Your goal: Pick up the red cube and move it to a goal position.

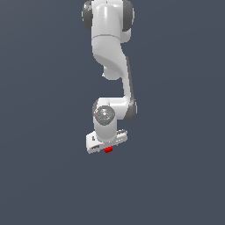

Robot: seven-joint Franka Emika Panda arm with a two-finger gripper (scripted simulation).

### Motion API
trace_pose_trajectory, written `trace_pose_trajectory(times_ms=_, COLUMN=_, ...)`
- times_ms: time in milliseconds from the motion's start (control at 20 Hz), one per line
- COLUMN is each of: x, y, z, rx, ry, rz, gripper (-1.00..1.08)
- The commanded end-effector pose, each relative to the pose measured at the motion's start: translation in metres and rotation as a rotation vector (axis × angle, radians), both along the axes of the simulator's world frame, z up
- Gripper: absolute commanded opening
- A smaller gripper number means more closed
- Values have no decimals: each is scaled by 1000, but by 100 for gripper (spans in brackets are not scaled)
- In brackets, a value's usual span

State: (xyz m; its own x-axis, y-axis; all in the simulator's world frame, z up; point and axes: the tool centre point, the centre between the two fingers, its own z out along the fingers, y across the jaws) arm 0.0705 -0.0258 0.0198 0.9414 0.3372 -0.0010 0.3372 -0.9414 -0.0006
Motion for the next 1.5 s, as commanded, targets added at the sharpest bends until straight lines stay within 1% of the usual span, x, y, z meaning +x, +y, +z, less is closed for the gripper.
trace_pose_trajectory(times_ms=0, x=1, y=0, z=0, rx=0, ry=-1, rz=4, gripper=100)
trace_pose_trajectory(times_ms=100, x=1, y=0, z=0, rx=0, ry=-1, rz=2, gripper=100)
trace_pose_trajectory(times_ms=150, x=1, y=0, z=0, rx=0, ry=-1, rz=2, gripper=-100)
trace_pose_trajectory(times_ms=900, x=-2, y=4, z=2, rx=0, ry=-1, rz=2, gripper=-100)
trace_pose_trajectory(times_ms=1450, x=-25, y=35, z=20, rx=0, ry=-1, rz=2, gripper=-100)
